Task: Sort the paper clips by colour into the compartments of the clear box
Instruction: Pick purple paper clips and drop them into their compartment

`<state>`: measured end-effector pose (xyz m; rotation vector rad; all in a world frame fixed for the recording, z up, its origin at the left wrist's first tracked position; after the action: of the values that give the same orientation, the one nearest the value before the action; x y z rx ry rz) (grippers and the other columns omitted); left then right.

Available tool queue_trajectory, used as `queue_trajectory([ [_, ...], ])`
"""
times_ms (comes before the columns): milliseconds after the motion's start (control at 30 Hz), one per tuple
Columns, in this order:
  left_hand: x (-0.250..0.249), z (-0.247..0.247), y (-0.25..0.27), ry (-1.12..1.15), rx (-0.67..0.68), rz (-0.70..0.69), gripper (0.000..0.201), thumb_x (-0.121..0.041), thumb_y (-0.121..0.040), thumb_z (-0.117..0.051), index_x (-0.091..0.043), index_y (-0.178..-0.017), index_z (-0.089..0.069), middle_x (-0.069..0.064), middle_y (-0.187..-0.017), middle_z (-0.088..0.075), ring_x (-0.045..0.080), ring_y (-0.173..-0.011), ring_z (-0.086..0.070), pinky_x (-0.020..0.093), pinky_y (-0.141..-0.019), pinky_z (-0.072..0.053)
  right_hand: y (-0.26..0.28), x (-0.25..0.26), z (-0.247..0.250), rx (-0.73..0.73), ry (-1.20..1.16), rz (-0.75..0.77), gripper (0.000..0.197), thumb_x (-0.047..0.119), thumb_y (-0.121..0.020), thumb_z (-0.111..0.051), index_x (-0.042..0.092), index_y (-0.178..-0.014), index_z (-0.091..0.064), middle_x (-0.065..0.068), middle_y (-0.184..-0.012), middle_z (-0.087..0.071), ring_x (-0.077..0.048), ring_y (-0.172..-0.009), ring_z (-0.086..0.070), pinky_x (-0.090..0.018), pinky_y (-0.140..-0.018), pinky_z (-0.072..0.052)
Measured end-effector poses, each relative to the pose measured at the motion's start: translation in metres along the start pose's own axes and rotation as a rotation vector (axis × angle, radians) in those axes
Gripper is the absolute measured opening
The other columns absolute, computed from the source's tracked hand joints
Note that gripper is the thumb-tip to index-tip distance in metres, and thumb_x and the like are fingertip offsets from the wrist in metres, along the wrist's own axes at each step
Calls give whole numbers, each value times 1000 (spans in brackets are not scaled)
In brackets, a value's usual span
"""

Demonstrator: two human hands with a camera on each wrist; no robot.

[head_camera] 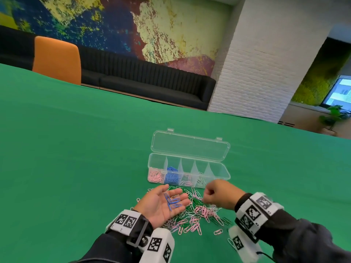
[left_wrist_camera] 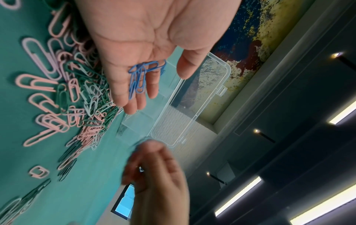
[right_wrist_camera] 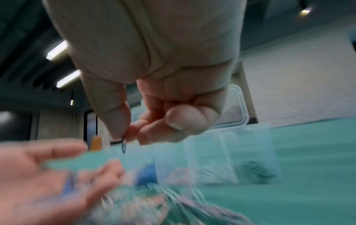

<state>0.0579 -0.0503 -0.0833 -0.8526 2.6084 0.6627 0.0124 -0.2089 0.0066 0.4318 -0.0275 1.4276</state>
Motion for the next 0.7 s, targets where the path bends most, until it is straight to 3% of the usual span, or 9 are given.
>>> queue_trajectory([
  [67, 0, -2, 1, -14, -3, 5, 43, -28, -98, -35, 10, -108, -56, 32, -110, -63, 39, -84, -69, 41, -64, -58, 2, 12, 19, -69, -232, 93, 15, 23, -91, -58, 19, -77, -56, 8, -67, -54, -2, -54, -48, -13, -48, -40],
  [200, -4, -3, 2, 24, -2, -7, 45, -27, -98, -35, 11, -107, -56, 34, -111, -61, 40, -81, -69, 43, -61, -57, -6, 10, 40, -206, -459, 131, 12, 22, -91, -59, 18, -79, -58, 4, -66, -57, -7, -53, -50, -18, -47, -41],
  [367, -25, -5, 6, 106, 22, -72, 47, -27, -98, -32, 12, -102, -58, 32, -102, -63, 41, -77, -69, 48, -67, -54, -14, -14, 22, -143, -556, 37, 14, 26, -93, -56, 14, -86, -59, 2, -72, -58, -8, -56, -50, -18, -50, -43],
  [467, -48, -11, 5, 70, -10, -172, 46, -28, -99, -30, 9, -102, -57, 30, -98, -65, 38, -77, -69, 45, -67, -55, -15, -21, 11, -122, -659, 34, 18, 25, -93, -55, 8, -92, -59, 2, -72, -57, -8, -56, -50, -17, -50, -43],
  [600, -84, -36, -7, -85, -113, -342, 42, -29, -101, -29, 2, -99, -57, 24, -99, -64, 34, -85, -66, 40, -82, -53, -16, -23, 5, -108, -815, 61, 20, 20, -92, -56, 0, -96, -59, 0, -70, -57, -6, -52, -50, -18, -48, -43],
  [700, -97, -56, -25, -197, -207, -474, 39, -30, -102, -28, -5, -93, -56, 16, -96, -62, 27, -90, -60, 39, -95, -41, -16, -24, 3, -98, -888, 97, 16, 18, -93, -55, 3, -94, -59, 1, -69, -58, -7, -52, -51, -18, -48, -43],
])
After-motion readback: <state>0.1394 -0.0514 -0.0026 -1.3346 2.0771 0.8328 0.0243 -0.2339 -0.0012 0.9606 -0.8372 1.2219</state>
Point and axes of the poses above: each hand's wrist, its own y-axis away from the middle knuckle, its own z-axis out of the back of the hand, x = y × z, the point moved 3 cm from there along -y, towards the middle knuckle
